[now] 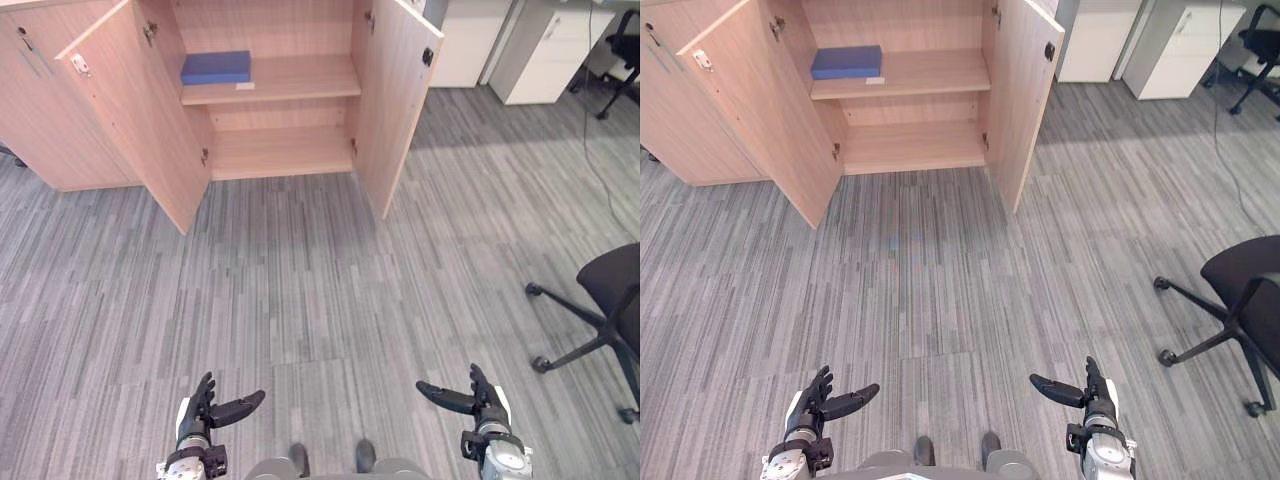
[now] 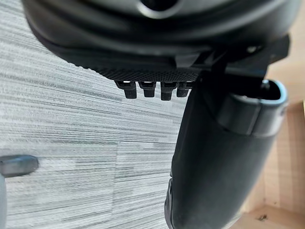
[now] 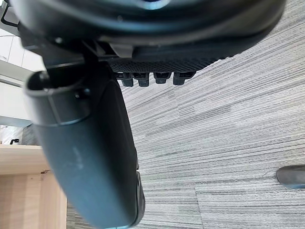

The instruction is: Walk over to the cabinet, pick up the folder, carry it to the office cabinet, place the folder inside the office cabinet, then close the office cabinet door

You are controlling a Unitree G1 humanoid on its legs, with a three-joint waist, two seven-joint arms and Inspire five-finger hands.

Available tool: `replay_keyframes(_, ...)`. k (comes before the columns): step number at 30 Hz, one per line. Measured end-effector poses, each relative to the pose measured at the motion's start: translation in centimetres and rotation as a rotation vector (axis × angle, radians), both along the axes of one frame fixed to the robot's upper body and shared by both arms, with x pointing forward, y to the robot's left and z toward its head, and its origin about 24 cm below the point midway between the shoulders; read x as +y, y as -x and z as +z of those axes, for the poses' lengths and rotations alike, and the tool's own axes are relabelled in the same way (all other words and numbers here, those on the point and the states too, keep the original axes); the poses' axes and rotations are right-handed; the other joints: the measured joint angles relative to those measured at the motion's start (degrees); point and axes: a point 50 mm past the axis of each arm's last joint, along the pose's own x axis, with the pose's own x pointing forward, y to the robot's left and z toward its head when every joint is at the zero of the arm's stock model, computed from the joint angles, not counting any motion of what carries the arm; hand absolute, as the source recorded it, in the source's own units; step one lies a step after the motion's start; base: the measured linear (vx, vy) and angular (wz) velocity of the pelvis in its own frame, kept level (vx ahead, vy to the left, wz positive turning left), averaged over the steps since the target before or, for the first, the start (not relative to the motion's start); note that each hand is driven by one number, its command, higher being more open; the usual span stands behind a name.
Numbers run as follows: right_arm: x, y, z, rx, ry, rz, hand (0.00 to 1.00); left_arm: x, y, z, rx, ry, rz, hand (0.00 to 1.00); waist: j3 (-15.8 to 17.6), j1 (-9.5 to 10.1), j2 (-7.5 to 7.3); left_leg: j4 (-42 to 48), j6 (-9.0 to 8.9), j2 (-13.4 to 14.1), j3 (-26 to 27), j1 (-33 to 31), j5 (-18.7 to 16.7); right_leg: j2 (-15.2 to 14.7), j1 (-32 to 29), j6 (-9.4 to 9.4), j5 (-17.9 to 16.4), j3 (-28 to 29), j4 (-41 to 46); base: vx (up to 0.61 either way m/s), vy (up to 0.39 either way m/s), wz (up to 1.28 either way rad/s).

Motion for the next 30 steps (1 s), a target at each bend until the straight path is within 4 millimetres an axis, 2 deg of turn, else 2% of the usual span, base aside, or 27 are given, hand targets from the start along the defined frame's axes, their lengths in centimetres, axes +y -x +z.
replay_keyframes(2,0.0,-0.1,0.0,-0.003,0.001,-0.006,1.0,0.0,0.1,0.1,-0.008,0.007,0.011,1.0,0.4,-0.04,-0.26,3.5,1.11,-0.6,0.1,-0.6,-3.1,-1.2,-2.5,1.39,-3.9,-0.2,7.9,0.09,0.089,-0.03)
replay_keyframes(3,0.0,-0.2,0.1,-0.004,0.002,-0.005,1.0,0.0,0.1,0.1,-0.007,0.01,0.015,1.0,0.7,-0.03,-0.16,4.0,1.46,-0.8,0.1,-0.5,-4.0,-1.5,-3.8,1.71,-4.4,-0.5,11.5,0.11,0.101,-0.1)
replay_keyframes(4,0.3,-0.5,0.1,-0.007,0.002,0.007,1.0,0.1,0.1,0.1,-0.006,0.005,0.018,1.0,1.4,0.11,0.11,4.4,2.02,-0.9,0.0,0.6,-5.2,-2.0,-7.8,2.09,-4.4,-1.4,21.5,0.25,0.154,0.03)
replay_keyframes(5,0.9,-0.4,-0.1,0.003,-0.006,0.029,1.0,0.4,0.0,0.2,-0.005,-0.01,0.023,1.0,2.1,-0.28,-0.06,4.2,2.98,-1.2,-0.8,2.9,-5.6,-2.8,-11.7,1.67,-4.9,-3.1,31.0,0.28,0.152,0.11)
replay_keyframes(7,1.4,-0.1,-0.4,0.015,-0.015,0.042,1.0,0.6,0.0,0.2,-0.006,-0.014,0.042,1.0,2.6,-0.45,0.51,2.9,2.82,-1.2,-1.5,6.0,-6.5,-3.0,-14.4,0.01,-7.1,-5.9,32.2,0.41,0.101,0.23)
replay_keyframes(8,1.6,-0.5,-0.3,0.006,-0.015,0.053,1.0,0.8,-0.6,0.5,-0.022,-0.02,0.045,1.0,3.3,-1.09,0.23,0.7,2.82,-1.0,-2.7,8.4,-6.6,-2.5,-16.1,-0.87,-7.6,-7.9,29.7,0.35,0.053,0.34)
replay_keyframes(9,1.6,-0.7,-0.2,0.002,-0.014,0.056,1.0,0.8,-1.1,0.7,-0.034,-0.022,0.041,1.0,3.9,-1.41,0.78,-0.4,2.76,-0.7,-3.4,9.6,-6.5,-1.9,-17.2,-1.26,-7.6,-8.5,27.8,0.39,0.012,0.55)
replay_keyframes(10,1.3,-0.9,-0.1,-0.002,-0.004,0.059,1.0,0.6,-2.3,1.0,-0.063,-0.02,0.03,1.0,4.7,-1.72,2.04,-2.8,2.48,0.8,-4.9,11.5,-6.4,0.0,-19.9,-2.24,-6.5,-9.4,22.8,0.53,-0.037,0.73)
replay_keyframes(11,0.9,-0.9,0.1,-0.002,0.008,0.06,1.0,0.3,-3.5,1.5,-0.094,-0.016,0.016,1.0,5.5,-2.28,3.37,-5.4,1.37,2.3,-6.7,13.5,-6.1,2.0,-22.2,-2.47,-3.1,-9.9,16.4,0.65,-0.052,0.78)
replay_keyframes(12,0.8,-0.8,0.1,0.0,0.011,0.059,1.0,0.2,-3.8,1.6,-0.105,-0.017,0.011,1.0,5.7,-2.63,3.47,-6.3,0.57,2.7,-7.4,14.4,-5.9,2.8,-23.1,-2.75,-0.2,-9.8,12.9,0.71,-0.09,0.87)
replay_keyframes(13,0.7,-0.3,0.0,0.009,0.016,0.052,1.0,0.2,-4.2,1.8,-0.115,-0.021,0.001,1.0,5.6,-3.18,2.95,-6.9,-1.7,2.8,-8.4,16.6,-6.7,3.0,-23.7,-3.77,7.9,-8.3,6.9,0.69,-0.127,0.87)
replay_keyframes(14,0.3,0.1,-0.1,0.024,0.027,0.044,1.0,-0.2,-4.2,1.6,-0.112,-0.007,0.003,1.0,5.8,-4.17,3.74,-5.7,-3.74,3.5,-9.4,18.7,-7.8,2.8,-23.2,-5.57,14.0,-8.9,9.5,0.7,-0.14,0.64)
replay_keyframes(15,0.4,-0.5,0.0,0.014,0.026,0.045,1.0,-0.4,-4.3,1.6,-0.114,-0.001,0.004,1.0,6.1,-4.17,4.68,-3.8,-5.03,4.6,-9.1,18.1,-7.1,3.3,-23.6,-6.38,13.3,-9.9,12.1,0.67,-0.159,0.43)
replay_keyframes(16,0.8,-1.1,0.3,-0.012,0.017,0.051,1.0,-0.6,-4.7,1.6,-0.118,0.003,-0.009,1.0,6.6,-4.4,3.77,3.4,-9.55,4.3,-8.2,15.6,-3.3,2.1,-22.4,-6.91,9.4,-10.1,14.3,0.77,-0.212,0.28)
replay_keyframes(17,0.9,-1.0,0.3,-0.012,0.016,0.057,1.0,-1.2,-4.5,1.4,-0.113,0.025,-0.003,1.0,6.9,-4.36,3.46,14.9,-9.36,4.4,-7.5,12.0,3.2,1.6,-18.0,-7.11,6.7,-10.4,13.4,0.77,-0.222,0.4)
replay_keyframes(18,1.0,-0.9,0.2,-0.008,0.014,0.06,1.0,-1.4,-4.4,1.3,-0.111,0.033,0.002,1.0,7.1,-4.18,3.27,22.1,-9.35,5.3,-6.7,9.7,7.9,1.5,-15.0,-7.25,5.8,-10.4,12.1,0.66,-0.19,0.36)
replay_keyframes(19,1.4,-0.8,0.2,-0.014,0.004,0.062,1.0,-1.6,-4.1,1.2,-0.113,0.04,0.002,1.0,7.6,-3.74,2.93,36.0,-8.16,8.7,-4.3,4.6,7.3,2.1,-9.2,-7.76,4.5,-10.6,9.6,0.49,-0.127,0.22)
replay_keyframes(20,1.8,-1.0,0.3,-0.027,-0.009,0.057,1.0,-1.6,-4.2,1.3,-0.119,0.039,0.0,1.0,7.8,-3.39,2.83,41.4,-6.71,10.3,-2.7,2.2,6.0,2.5,-6.5,-8.21,4.0,-10.6,8.4,0.65,-0.157,0.08)
replay_keyframes(21,2.7,-1.7,0.8,-0.081,-0.042,0.047,1.0,-1.7,-4.5,1.6,-0.134,0.041,-0.002,1.0,8.2,-1.44,1.5,47.3,-4.09,13.4,1.4,-4.9,3.0,2.9,0.1,-8.86,2.9,-10.1,4.1,0.53,-0.125,-0.02)
replay_keyframes(23,3.0,-2.2,1.3,-0.122,-0.055,0.044,1.0,-1.8,-4.7,1.8,-0.148,0.044,-0.007,1.0,8.3,-0.76,1.0,44.9,-3.22,14.1,3.8,-9.3,1.2,2.9,4.1,-8.08,1.7,-9.6,0.5,0.44,-0.065,-0.05)
replay_keyframes(24,3.0,-2.7,1.8,-0.147,-0.053,0.049,1.0,-1.9,-4.7,1.8,-0.147,0.05,-0.011,1.0,8.3,-0.14,0.94,38.2,-2.63,14.3,5.4,-13.1,-0.1,3.1,7.0,-7.87,1.1,-9.2,-1.7,0.59,-0.017,-0.18)
replay_keyframes(25,3.0,-3.0,2.0,-0.159,-0.049,0.051,1.0,-2.0,-4.7,1.8,-0.146,0.052,-0.015,1.0,8.3,0.75,0.42,27.7,-2.85,12.3,5.5,-15.7,-0.2,2.5,9.1,-7.16,-0.1,-8.2,-3.0,0.49,0.026,-0.27)
replay_keyframes(26,3.0,-3.1,1.9,-0.158,-0.049,0.051,1.0,-2.0,-4.6,1.7,-0.141,0.052,-0.015,1.0,8.2,1.09,0.04,21.2,-3.47,10.6,4.5,-16.3,0.7,2.0,10.0,-6.81,-0.8,-7.6,-3.3,0.51,0.074,-0.49)
replay_keyframes(27,2.8,-3.1,1.7,-0.147,-0.047,0.045,1.0,-1.9,-4.0,1.2,-0.115,0.053,-0.009,1.0,7.7,1.99,-0.17,7.1,-4.87,8.0,1.1,-16.8,4.8,1.4,11.9,-5.98,-2.2,-6.0,-4.2,0.55,0.148,-0.72)
replay_keyframes(28,2.7,-3.1,1.2,-0.121,-0.052,0.033,1.0,-1.7,-3.1,0.7,-0.079,0.049,-0.001,1.0,7.5,2.52,-0.22,1.2,-6.14,6.9,-1.5,-16.9,11.1,1.2,14.1,-4.86,-3.7,-3.9,-5.2,0.58,0.191,-0.86)
replay_keyframes(29,2.8,-2.9,0.8,-0.1,-0.056,0.03,1.0,-1.6,-2.6,0.3,-0.053,0.045,0.003,1.0,7.0,2.89,-0.7,1.6,-5.3,6.3,-1.9,-16.3,14.6,0.5,14.8,-4.37,-4.4,-2.5,-5.1,0.63,0.261,-0.77)
replay_keyframes(30,3.2,-2.5,0.2,-0.07,-0.071,0.028,1.0,-1.2,-2.1,-0.1,-0.018,0.038,0.009,1.0,5.7,2.79,-2.31,1.8,-2.49,4.7,-1.9,-16.0,15.9,-1.1,14.6,-4.08,-5.2,-1.1,-4.0,0.66,0.266,-0.36)
